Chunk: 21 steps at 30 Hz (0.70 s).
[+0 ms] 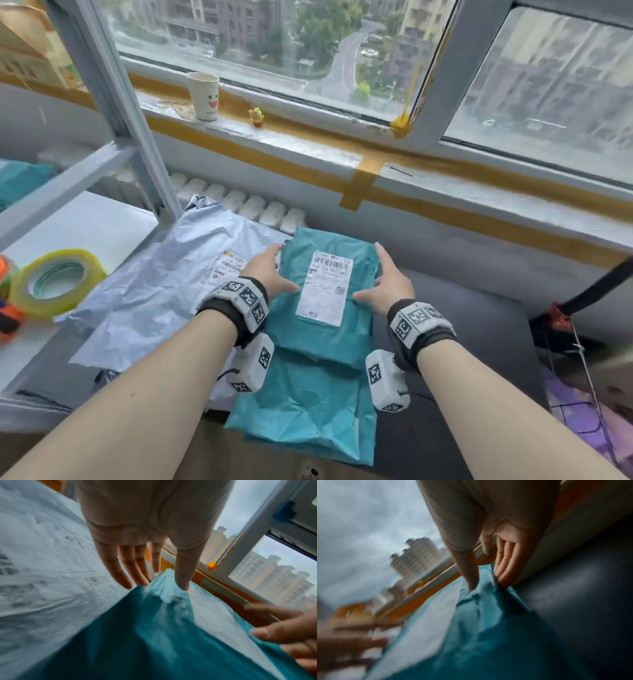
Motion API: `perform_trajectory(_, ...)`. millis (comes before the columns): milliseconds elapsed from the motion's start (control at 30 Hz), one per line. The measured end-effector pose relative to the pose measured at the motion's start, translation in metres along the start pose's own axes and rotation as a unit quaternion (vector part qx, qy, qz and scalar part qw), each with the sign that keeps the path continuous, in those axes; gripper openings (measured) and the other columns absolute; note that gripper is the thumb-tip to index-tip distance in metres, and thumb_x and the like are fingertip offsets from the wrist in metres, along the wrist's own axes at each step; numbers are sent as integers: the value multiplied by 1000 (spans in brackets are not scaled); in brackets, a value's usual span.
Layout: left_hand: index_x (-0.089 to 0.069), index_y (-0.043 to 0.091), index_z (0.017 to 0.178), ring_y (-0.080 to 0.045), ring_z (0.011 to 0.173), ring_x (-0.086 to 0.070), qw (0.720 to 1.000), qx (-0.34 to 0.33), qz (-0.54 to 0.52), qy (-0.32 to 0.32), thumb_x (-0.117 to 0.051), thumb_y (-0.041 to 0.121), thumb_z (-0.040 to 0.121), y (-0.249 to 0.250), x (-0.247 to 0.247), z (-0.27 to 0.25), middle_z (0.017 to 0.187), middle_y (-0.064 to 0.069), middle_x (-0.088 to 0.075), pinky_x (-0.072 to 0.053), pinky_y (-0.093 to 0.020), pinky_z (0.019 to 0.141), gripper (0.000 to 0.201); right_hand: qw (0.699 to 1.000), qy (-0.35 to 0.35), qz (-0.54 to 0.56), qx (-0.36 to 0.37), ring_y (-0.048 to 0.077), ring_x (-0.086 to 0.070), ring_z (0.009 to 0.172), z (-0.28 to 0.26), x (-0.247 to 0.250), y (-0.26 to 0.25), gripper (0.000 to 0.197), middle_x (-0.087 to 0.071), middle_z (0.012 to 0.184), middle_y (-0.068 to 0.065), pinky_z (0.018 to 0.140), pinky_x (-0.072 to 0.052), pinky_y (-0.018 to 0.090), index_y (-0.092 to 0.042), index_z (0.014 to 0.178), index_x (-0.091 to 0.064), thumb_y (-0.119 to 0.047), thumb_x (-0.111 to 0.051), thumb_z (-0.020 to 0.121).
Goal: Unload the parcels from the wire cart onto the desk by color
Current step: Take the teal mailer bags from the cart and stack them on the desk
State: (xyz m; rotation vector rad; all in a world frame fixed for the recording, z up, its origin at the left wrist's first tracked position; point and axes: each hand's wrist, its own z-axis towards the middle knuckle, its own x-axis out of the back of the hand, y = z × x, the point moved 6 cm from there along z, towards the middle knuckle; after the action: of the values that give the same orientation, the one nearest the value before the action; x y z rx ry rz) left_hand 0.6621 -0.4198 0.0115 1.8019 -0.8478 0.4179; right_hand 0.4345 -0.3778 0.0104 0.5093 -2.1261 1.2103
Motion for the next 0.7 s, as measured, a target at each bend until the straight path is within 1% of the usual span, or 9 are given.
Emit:
perform_trajectory(33, -29, 28, 145, -25, 118, -52, 999, -27, 22, -13, -81, 19, 69, 4, -3, 2, 133, -9, -48, -44, -35, 99, 93, 998, -20, -46, 24, 23, -57, 113, -1, -4, -5, 101, -57, 128, 4, 95, -47, 31, -45, 146, -19, -23, -80, 70)
perform_trajectory(67, -27, 30, 146, -25, 125, -46, 997, -46, 51, -31, -83, 18, 66, 6, -8, 4, 140, -9, -41, -40, -36, 105, 98, 996, -41, -76, 36, 22, -54, 117, -1, -9, -7, 99, -54, 133, 3, 98, -45, 31, -45, 146, -22, -28, -81, 69)
perform_trajectory(133, -27, 32, 146, -23, 131, -39, 991, -51, 108, -58, -86, 22, 61, 7, -15, 8, 143, -7, -36, -33, -36, 110, 103, 992, -69, -99, 39, 21, -47, 126, 0, -16, -7, 96, -46, 142, 2, 105, -40, 32, -40, 145, -29, -34, -83, 66)
perform_trajectory(233, -26, 32, 147, -24, 132, -36, 988, -34, 137, -69, -88, 27, 57, 4, -22, 14, 142, -6, -34, -32, -37, 111, 110, 990, -77, -119, 22, 26, -41, 130, 6, -22, -3, 95, -38, 143, 7, 109, -35, 35, -38, 144, -33, -38, -84, 64)
perform_trajectory(367, -24, 34, 147, -24, 132, -36, 990, -24, 113, -79, -89, 24, 56, 1, -27, 21, 143, -7, -30, -32, -35, 109, 112, 990, -78, -121, -1, 29, -35, 135, 15, -28, 1, 95, -34, 147, 9, 111, -32, 43, -37, 143, -35, -36, -85, 62)
perform_trajectory(533, -22, 34, 147, -26, 131, -40, 990, -22, 117, -75, -90, 26, 55, -4, -30, 22, 145, -7, -36, -36, -36, 105, 114, 990, -70, -122, -4, 29, -30, 137, 15, -32, 1, 93, -33, 146, 10, 113, -29, 40, -37, 145, -31, -35, -82, 67)
perform_trajectory(567, -23, 34, 147, -26, 132, -38, 989, -27, 125, -72, -90, 28, 55, -3, -30, 22, 145, -7, -35, -34, -37, 107, 114, 991, -66, -116, -4, 28, -30, 137, 13, -32, 0, 93, -33, 146, 10, 112, -30, 40, -37, 145, -31, -35, -82, 67)
perform_trajectory(633, -24, 34, 146, -27, 137, -29, 987, -37, 143, -62, -89, 32, 56, 2, -26, 20, 148, -7, -29, -28, -38, 111, 111, 995, -49, -88, 2, 27, -35, 134, 8, -27, -2, 92, -32, 143, 9, 111, -32, 38, -38, 144, -31, -33, -82, 68)
perform_trajectory(700, -26, 32, 146, -28, 141, -20, 987, -50, 149, -42, -85, 38, 62, 9, -20, 17, 153, -9, -21, -22, -39, 115, 103, 998, -20, -55, 17, 27, -37, 131, 2, -17, -4, 87, -33, 141, 9, 110, -34, 37, -37, 144, -33, -33, -80, 71)
